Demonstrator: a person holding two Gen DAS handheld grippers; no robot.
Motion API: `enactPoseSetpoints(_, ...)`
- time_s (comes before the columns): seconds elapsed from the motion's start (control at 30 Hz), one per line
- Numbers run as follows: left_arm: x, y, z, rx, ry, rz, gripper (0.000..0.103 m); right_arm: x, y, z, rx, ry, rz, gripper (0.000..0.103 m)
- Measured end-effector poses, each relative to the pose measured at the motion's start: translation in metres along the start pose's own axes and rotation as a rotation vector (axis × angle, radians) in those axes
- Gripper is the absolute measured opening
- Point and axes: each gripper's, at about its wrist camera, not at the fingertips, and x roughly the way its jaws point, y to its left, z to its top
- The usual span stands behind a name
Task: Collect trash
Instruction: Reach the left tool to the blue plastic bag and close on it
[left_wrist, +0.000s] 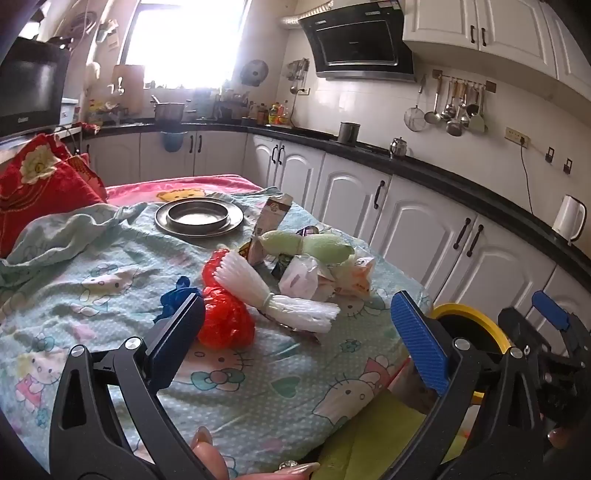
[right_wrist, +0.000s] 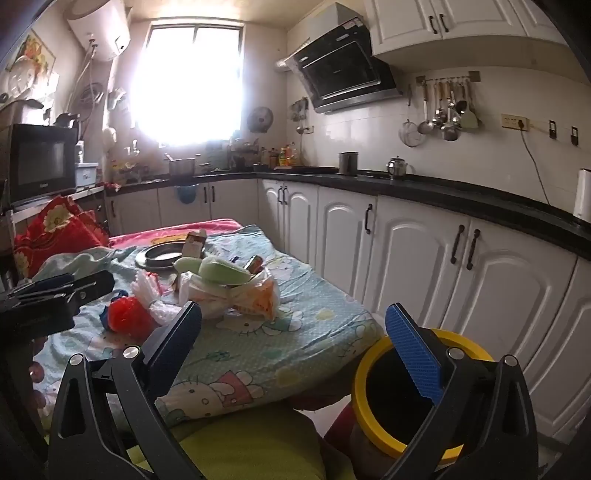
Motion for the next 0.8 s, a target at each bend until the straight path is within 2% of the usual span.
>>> enactPoseSetpoints(0.3, 0.001, 0.027, 0.004, -0.055, 0.001, 0.034, 0.092, 0.01, 0.035, 0.003, -0.142, 0.046, 0.135, 0.097)
enactPoseSetpoints(0.57, 0.001, 0.06, 0.006, -0.101, 0.018, 0.1, 0.092, 0.03, 0.067, 0.008, -0.244, 0.054, 0.205, 0.097)
enactPoseSetpoints(0.63, 0.008, 0.067, 0.006, -0.14, 0.073, 0.12, 0.092, 0.037, 0.072, 0.008, -0.253, 0.068, 0.221, 0.097)
enactPoseSetpoints(0.73, 0.01, 0.081, 0.007, -0.175, 0.072, 0.136, 0.092, 0.049, 0.081, 0.007, -0.27, 0.096, 0.245, 0.097)
enactPoseSetpoints(0.77, 0.009, 0.088, 0.006, -0.188, 0.012, 0.128, 0.092, 0.053, 0.083, 0.006, -0.274, 0.101, 0.248, 0.097)
enactPoseSetpoints(0.8, 0.011, 0.092, 0.006, -0.194, 0.02, 0.141, 0.092, 0.056, 0.085, 0.006, -0.278, 0.105, 0.252, 0.097)
